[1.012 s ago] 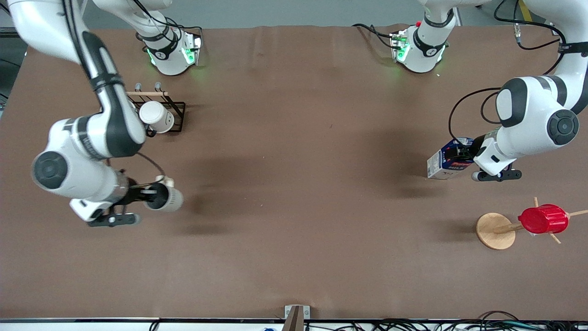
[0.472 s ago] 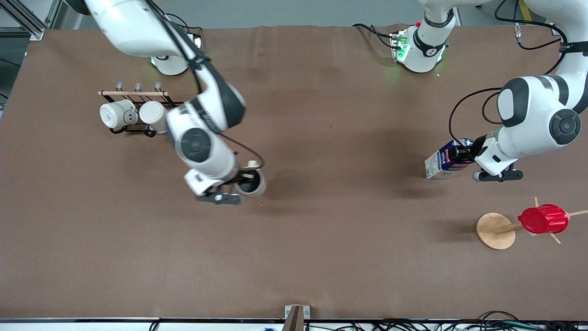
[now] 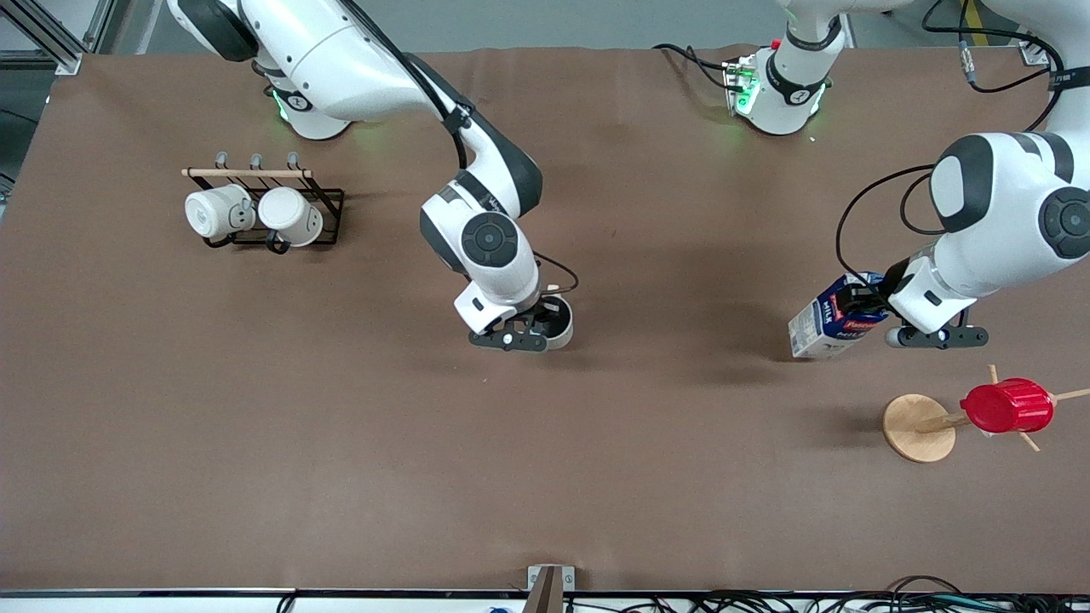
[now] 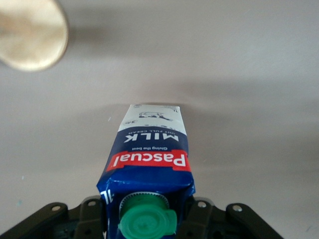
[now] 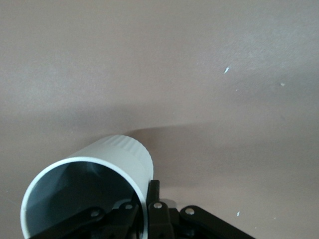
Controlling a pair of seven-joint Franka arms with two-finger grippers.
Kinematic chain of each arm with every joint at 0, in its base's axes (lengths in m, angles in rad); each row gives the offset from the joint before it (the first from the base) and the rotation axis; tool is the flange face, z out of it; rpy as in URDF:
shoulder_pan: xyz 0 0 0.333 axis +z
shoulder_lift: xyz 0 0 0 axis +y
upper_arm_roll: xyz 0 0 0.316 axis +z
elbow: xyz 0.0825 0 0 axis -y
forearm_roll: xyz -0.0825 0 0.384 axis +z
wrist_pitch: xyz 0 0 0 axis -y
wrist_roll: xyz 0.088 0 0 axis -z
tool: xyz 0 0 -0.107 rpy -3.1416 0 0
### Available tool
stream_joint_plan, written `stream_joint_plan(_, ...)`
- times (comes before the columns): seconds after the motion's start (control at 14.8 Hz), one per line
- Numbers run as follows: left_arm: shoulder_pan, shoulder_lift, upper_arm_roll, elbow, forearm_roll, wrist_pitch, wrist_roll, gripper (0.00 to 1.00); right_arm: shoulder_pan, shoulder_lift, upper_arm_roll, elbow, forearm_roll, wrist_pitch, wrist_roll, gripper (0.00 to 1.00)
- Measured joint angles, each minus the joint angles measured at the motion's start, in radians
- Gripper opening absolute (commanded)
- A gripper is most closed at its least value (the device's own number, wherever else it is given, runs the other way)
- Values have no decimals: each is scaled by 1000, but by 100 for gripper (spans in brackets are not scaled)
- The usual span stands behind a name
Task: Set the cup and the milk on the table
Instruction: 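Carry the mug with the right gripper while the left gripper carries the milk, then set the mug down, open the right gripper and withdraw it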
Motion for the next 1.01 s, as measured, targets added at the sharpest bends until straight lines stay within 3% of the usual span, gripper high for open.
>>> stream_joint_plan(0.13,-48,6,-2,56,0,-3,-40,31,16,10,0,0,-35,-1,50,3)
stream_joint_plan(0.2,-80,17,-4,89,0,-7,-72,31,25,19,0,0,-51,4,76,15)
stream_joint_plan(0.27,-115,35,-6,124,0,-10,-108,31,31,28,0,0,-56,12,91,48)
stream_joint_plan(0.34,-153,62,-7,165,0,-16,-146,31,34,35,0,0,-58,16,98,95)
stream_joint_plan(0.4,-190,93,-8,204,0,-24,-184,30,34,38,-1,0,-60,17,102,100)
stream_joint_plan(0.74,-347,200,-12,292,0,-30,-325,29,28,22,-11,28,-64,-14,105,100)
stream_joint_plan(1.01,-443,235,-12,306,0,-32,-381,30,-62,-116,-22,54,-73,-238,40,100)
